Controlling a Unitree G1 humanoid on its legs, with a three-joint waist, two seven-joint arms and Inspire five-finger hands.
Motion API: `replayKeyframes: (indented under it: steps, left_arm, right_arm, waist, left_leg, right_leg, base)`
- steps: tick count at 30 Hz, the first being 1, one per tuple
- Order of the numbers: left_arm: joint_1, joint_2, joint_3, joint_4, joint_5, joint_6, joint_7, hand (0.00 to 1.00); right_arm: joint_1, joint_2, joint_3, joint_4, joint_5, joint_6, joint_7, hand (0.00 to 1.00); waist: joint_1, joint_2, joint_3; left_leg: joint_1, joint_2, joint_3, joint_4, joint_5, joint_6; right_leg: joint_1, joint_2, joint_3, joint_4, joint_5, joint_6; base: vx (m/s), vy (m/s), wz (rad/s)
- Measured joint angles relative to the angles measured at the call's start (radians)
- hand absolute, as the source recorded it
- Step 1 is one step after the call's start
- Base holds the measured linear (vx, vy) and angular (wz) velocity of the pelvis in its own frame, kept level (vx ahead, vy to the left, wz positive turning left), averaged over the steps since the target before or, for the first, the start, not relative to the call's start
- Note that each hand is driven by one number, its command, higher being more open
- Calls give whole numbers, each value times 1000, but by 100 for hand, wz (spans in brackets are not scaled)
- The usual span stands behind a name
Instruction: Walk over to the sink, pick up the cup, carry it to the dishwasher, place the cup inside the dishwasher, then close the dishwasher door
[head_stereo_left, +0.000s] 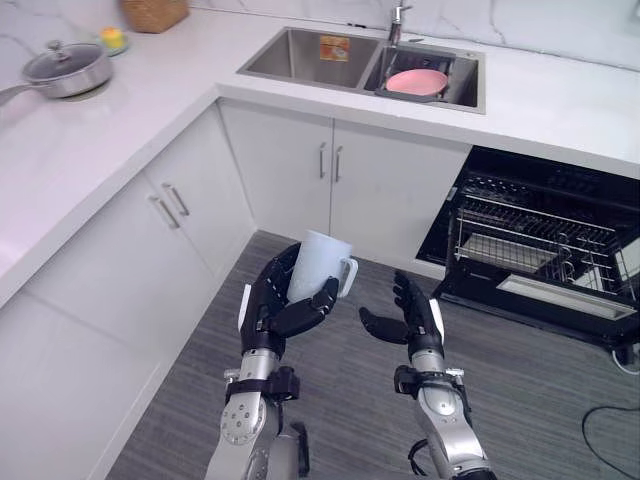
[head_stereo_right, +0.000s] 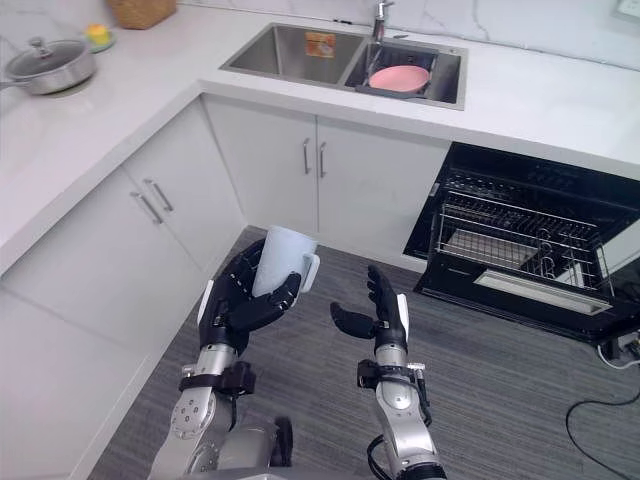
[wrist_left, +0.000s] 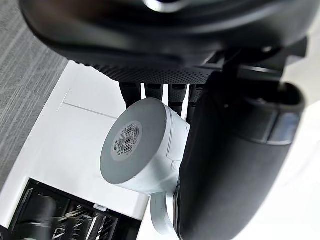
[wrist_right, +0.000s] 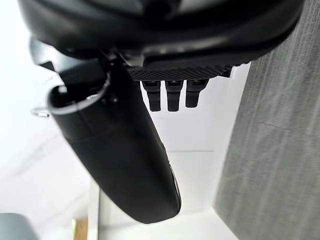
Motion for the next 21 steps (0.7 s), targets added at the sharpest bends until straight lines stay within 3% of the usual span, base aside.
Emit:
replayKeyframes:
  steps: [2,4,6,7,8,10,11,12,13,16,18,19,21]
  left_arm:
    - [7,2,0,-6,1,-1,3,30]
    - [4,1,-1,-10,1,-11,3,30]
    - [4,1,2,-8,1,-12,2,30]
    - [4,2,8,-7,1,-12,2,30]
    - [4,1,13,-6,1,-12,1,30]
    - [8,3,46,-1,1,-12,2,30]
    - [-3,-21,50,38,1,-10,0,30]
    - [-5,-41,54,55,7,-9,0,30]
    - [-10,-49,58,63,16,-9,0,30]
    - [-23,-69,59,86,27,0,-4,30]
    - [-17,-73,46,78,28,-4,-17,30]
    - [-12,-78,38,76,28,-8,-26,30]
    - [-8,-81,38,75,28,-8,-28,30]
  right_arm:
    - [1,10,11,12,-1,0,3,90]
    - [-6,19,20,10,-2,0,9,90]
    - [-20,20,33,10,-2,0,20,90]
    - [-27,22,35,12,-2,0,23,90]
    - [-28,23,36,13,-2,0,24,90]
    - [-19,23,47,12,-3,0,25,90]
    - [-13,-4,45,20,-3,4,25,90]
    - [-14,-29,39,21,-3,11,25,90]
    - [-17,-37,34,21,-3,11,26,90]
    - [8,-42,17,-9,-3,15,14,90]
    - [42,-37,11,-78,-2,14,8,90]
    - [48,-36,11,-115,-2,9,7,90]
    - [35,-30,11,-129,-2,4,6,90]
  waist:
    - [-18,6,-2]
    - [-20,1,-5]
    - [-31,3,-5]
    - [-32,6,-5]
    - [-33,6,-5]
    - [-46,-17,-18]
    - [-60,32,-24]
    - [-62,62,-32]
    - [-61,71,-31]
    - [-61,73,-22]
    - [-48,73,-22]
    - [-40,73,-23]
    - [-29,73,-26]
  left_leg:
    - [106,-4,12,-54,-10,17]
    - [153,2,23,-89,-12,18]
    - [204,17,48,-127,-14,13]
    - [232,25,61,-146,-23,-3]
    - [248,28,70,-157,-28,-12]
    - [294,22,79,-165,-68,-66]
    - [321,58,70,-147,-107,-81]
    - [318,88,70,-112,-111,-89]
    - [312,102,69,-83,-110,-91]
    - [222,167,52,267,-47,-146]
    - [148,198,51,431,-83,-139]
    - [90,210,50,460,-107,-115]
    - [16,212,27,407,-139,-94]
  right_leg:
    - [-90,-8,-77,150,-33,-76]
    - [-159,-4,-141,136,-54,-114]
    - [-232,-6,-255,19,-69,-174]
    - [-253,-5,-340,-96,-46,-213]
    - [-261,2,-377,-161,-28,-229]
    - [-241,57,-411,-413,169,-285]
    - [-211,98,-409,-423,243,-332]
    - [-188,137,-403,-453,226,-341]
    - [-178,154,-397,-465,224,-344]
    - [-35,204,-349,-580,217,-350]
    - [47,213,-308,-635,212,-348]
    - [77,211,-278,-652,202,-344]
    - [95,206,-230,-660,189,-341]
  base:
    - [339,155,-18]
    - [308,57,-14]
    - [371,12,-20]
    - [384,12,-30]
    - [508,-10,-41]
    - [516,-48,-28]
    - [661,-57,-23]
    - [554,-42,-31]
    - [488,-60,-43]
    - [430,-24,-45]
    - [341,61,-59]
    - [266,105,-62]
    - [228,141,-70]
